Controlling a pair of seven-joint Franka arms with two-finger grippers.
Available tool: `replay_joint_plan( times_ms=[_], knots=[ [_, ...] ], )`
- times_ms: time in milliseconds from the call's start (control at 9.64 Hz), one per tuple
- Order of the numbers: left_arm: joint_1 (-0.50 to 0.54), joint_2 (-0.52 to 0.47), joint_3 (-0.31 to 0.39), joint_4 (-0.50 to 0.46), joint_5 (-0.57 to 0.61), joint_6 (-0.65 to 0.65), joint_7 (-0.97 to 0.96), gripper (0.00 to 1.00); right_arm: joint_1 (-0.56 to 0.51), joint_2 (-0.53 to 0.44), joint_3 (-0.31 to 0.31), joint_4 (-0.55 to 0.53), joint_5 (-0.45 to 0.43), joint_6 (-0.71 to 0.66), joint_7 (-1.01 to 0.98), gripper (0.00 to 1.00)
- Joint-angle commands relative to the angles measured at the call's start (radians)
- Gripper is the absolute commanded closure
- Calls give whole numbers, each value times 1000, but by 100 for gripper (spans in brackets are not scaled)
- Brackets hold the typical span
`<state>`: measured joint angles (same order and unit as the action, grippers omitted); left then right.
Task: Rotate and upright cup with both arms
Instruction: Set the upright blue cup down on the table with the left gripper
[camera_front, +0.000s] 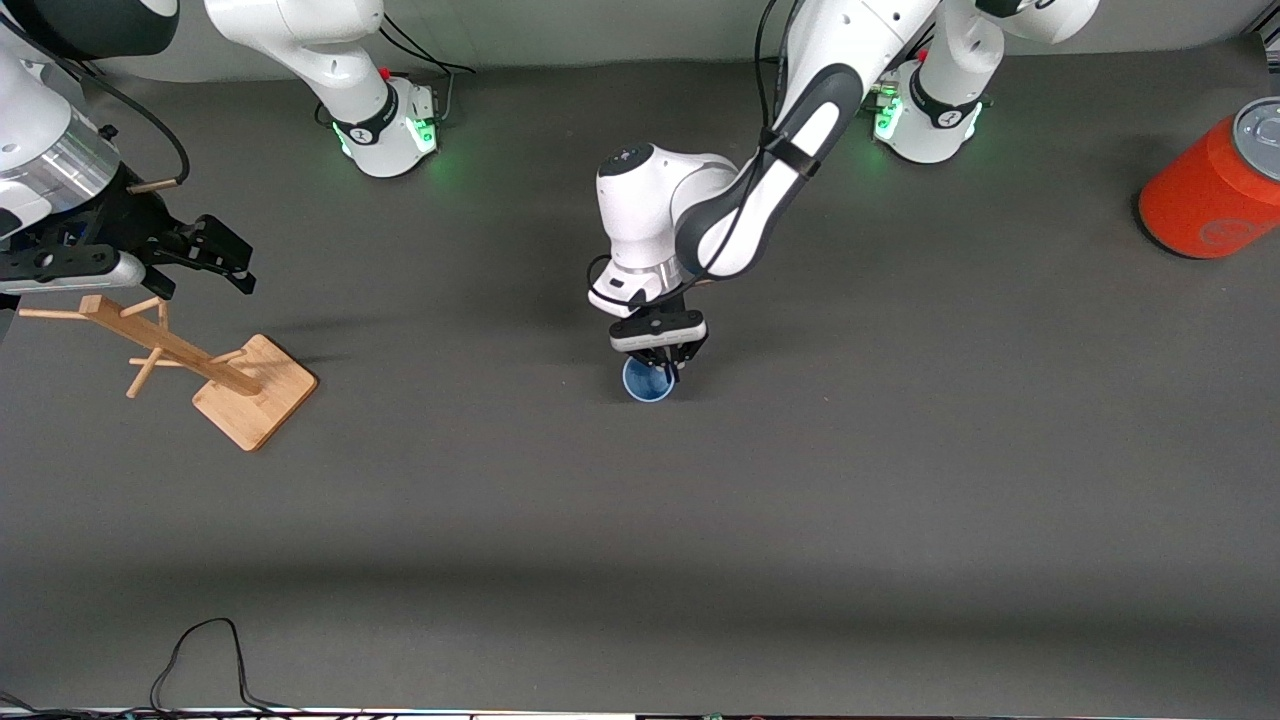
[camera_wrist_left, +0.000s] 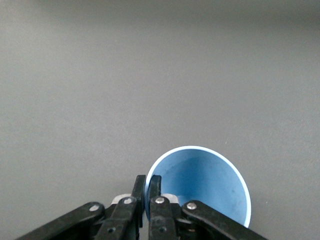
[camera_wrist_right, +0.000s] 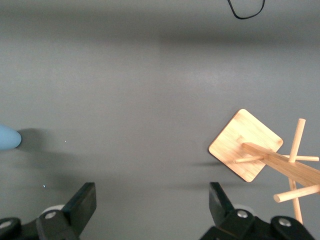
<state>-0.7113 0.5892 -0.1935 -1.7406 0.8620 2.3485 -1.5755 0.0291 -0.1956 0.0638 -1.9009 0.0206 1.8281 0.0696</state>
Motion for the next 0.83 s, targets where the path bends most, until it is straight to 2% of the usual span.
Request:
replay_joint_plan(
  times_ms=[0,104,207,311,519,622,726],
  knots=[
    [-30,-34,17,-48,52,11,-70,100,8,-18,-2,-9,-11,0,-2,0],
    [-31,-34,17,-51,55,14,-70,61,8,-13,-4,3,-11,-21,-4,0],
    [-31,-32,17,-53,57,14,-70,12,8,-7,-4,16,-11,-36,-4,0],
    [-31,-35,16,-51,55,8,-63,0,8,-7,-4,19,-13,-38,-4,0],
    [-19,-57,14,-47,39,-2,-14,0,8,-4,-4,32,-11,-39,-1,0],
    [-10,-71,12,-39,-15,-3,41,0,6,-2,-4,42,-11,-41,-1,0],
    [2,-97,14,-25,-144,-6,148,0,6,2,-4,57,-11,-67,1,0]
  ],
)
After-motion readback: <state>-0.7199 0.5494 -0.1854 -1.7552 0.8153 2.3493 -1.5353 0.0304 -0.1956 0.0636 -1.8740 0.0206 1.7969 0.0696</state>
